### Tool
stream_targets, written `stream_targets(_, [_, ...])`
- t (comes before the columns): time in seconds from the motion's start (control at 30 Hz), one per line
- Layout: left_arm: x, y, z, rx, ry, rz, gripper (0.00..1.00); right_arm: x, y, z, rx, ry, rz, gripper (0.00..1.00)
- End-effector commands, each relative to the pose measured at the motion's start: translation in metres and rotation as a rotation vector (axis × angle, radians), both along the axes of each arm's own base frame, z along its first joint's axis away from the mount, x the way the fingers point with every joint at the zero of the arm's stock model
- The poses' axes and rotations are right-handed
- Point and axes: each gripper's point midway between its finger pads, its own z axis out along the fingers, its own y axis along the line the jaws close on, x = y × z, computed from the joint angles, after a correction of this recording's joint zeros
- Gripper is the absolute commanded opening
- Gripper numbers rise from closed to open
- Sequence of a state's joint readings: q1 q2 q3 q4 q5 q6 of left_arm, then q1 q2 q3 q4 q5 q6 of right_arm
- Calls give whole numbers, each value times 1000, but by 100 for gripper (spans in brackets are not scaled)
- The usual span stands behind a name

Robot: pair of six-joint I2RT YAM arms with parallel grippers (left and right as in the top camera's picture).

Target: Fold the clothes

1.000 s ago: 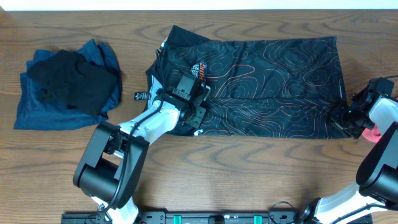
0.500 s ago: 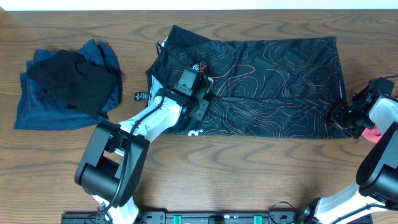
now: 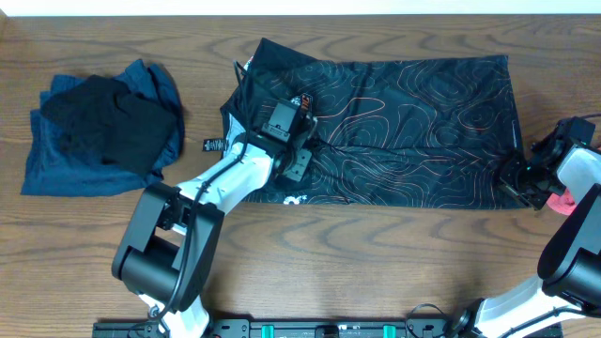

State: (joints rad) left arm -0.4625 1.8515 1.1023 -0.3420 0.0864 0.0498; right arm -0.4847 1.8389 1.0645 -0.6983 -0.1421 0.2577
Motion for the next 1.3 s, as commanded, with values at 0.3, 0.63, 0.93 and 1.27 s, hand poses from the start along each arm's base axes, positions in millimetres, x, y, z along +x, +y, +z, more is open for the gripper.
stream_targets(0.3, [32,90,45,-46,-52,342,49,15,3,4,4,-33,33,24])
stream_targets(0.63, [20,96,14,-61,61,355,49,38,-12,17,-60,-114,51,25])
stream_targets(0.93, [1,111,-30,-28,200,439,49,25,-9,10,-66,-62,88,26])
stream_targets(1.27, [-48,116,-54,32,423,470,49,-15,-2,-2,-53,94,85,35])
